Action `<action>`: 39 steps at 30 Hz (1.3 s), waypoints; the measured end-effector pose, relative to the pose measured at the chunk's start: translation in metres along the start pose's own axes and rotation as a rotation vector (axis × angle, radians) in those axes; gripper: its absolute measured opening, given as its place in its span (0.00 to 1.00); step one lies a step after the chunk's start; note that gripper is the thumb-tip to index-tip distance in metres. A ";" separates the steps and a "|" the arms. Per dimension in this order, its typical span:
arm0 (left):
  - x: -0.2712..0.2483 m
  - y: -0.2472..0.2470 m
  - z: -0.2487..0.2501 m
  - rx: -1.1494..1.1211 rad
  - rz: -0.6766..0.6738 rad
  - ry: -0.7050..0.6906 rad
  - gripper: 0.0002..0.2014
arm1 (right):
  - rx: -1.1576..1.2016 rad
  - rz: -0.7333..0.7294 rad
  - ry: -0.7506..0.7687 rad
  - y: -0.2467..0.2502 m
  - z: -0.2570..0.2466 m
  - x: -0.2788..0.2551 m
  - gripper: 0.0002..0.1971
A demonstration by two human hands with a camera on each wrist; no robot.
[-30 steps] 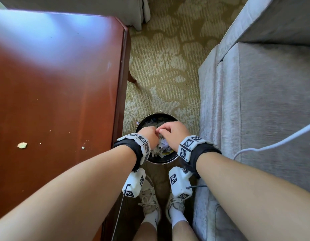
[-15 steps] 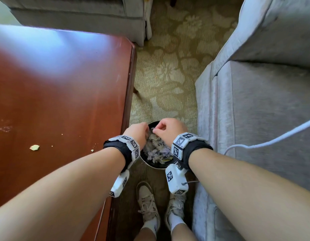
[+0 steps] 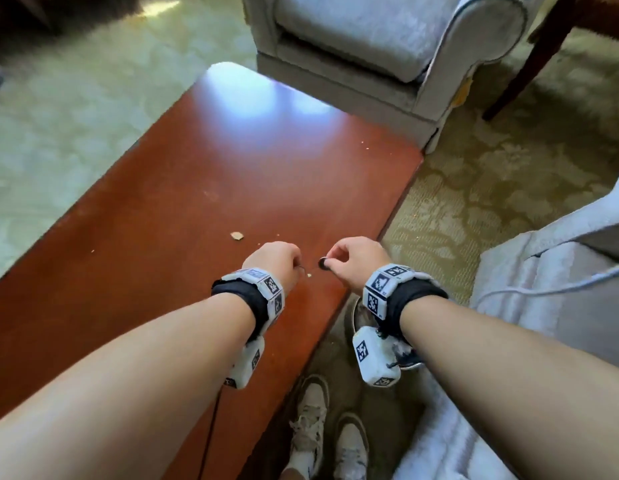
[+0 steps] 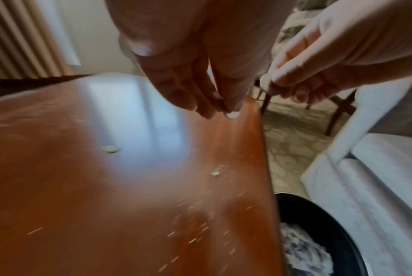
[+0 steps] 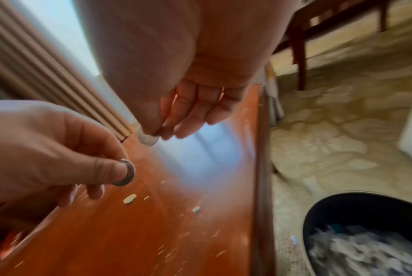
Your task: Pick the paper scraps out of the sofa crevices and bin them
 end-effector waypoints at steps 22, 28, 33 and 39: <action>-0.508 -0.112 -0.261 -0.435 0.484 1.067 0.06 | -0.402 -0.513 0.691 -0.356 -0.295 -0.266 0.14; -0.545 -0.177 -0.278 -0.553 0.416 1.117 0.07 | -0.585 -0.533 0.706 -0.431 -0.289 -0.302 0.08; -0.534 -0.206 -0.291 -0.592 0.341 1.030 0.08 | -0.674 -0.500 0.679 -0.464 -0.288 -0.298 0.10; -0.521 -0.216 -0.311 -0.579 0.287 0.964 0.09 | -0.749 -0.512 0.727 -0.489 -0.291 -0.294 0.10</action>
Point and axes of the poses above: each hand's wrist, its own x-axis towards the middle knuckle, its own y-axis out of the back of the hand, z = x × y, the point moved 2 cm from there along x, towards the middle knuckle, and after that the axes turned 15 degrees about -y, right-handed, at the moved point
